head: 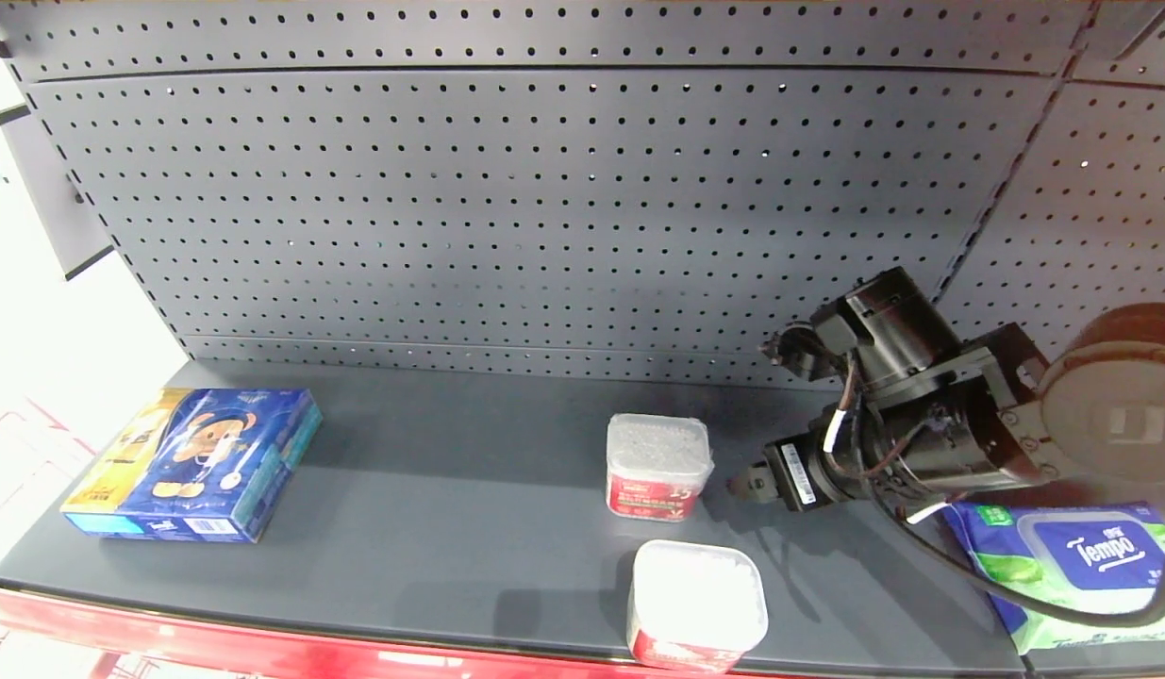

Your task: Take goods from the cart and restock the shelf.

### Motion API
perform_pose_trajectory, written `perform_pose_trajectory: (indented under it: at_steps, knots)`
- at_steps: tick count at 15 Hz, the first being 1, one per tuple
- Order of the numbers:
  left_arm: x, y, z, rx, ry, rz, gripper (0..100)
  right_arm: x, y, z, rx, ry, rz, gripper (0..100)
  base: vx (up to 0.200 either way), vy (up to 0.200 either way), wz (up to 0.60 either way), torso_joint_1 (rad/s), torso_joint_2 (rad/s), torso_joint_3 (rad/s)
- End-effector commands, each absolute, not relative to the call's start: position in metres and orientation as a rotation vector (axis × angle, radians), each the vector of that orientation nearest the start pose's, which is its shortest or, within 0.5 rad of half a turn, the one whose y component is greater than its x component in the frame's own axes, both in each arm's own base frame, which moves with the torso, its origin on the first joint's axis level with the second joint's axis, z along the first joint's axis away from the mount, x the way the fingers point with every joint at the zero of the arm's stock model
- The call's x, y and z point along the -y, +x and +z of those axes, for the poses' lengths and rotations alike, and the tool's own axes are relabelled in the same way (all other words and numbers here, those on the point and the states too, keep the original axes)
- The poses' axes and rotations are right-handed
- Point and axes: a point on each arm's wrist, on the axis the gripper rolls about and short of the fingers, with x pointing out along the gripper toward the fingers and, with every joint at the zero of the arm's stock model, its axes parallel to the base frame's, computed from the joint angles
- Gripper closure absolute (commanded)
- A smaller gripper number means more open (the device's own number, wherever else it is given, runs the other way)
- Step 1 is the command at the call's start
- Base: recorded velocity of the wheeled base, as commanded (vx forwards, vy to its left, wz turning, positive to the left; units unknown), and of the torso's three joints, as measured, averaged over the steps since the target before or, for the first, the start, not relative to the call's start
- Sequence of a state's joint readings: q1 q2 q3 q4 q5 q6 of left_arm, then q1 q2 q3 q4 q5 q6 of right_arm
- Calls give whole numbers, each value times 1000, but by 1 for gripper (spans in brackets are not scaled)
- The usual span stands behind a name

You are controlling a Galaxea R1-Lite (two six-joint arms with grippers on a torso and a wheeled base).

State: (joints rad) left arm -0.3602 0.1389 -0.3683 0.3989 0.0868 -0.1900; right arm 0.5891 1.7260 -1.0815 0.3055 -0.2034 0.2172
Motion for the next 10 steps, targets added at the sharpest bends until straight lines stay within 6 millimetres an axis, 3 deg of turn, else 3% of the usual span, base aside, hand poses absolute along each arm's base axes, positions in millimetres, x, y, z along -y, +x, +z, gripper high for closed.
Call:
perform_pose_trajectory:
  at_steps: [1, 5, 10]
  knots:
    - [-17, -40, 137, -192, -152, -255, 0, -149, 221, 176, -894, -172, 277, 0, 0, 0, 0, 0, 0, 0]
    - [-17, -40, 134, -190, -151, -256, 0, -151, 186, 169, -925, -182, 332, 0, 0, 0, 0, 0, 0, 0]
    - [-17, -41, 134, -185, -154, -256, 0, -153, 182, 165, -938, -199, 341, 0, 0, 0, 0, 0, 0, 0]
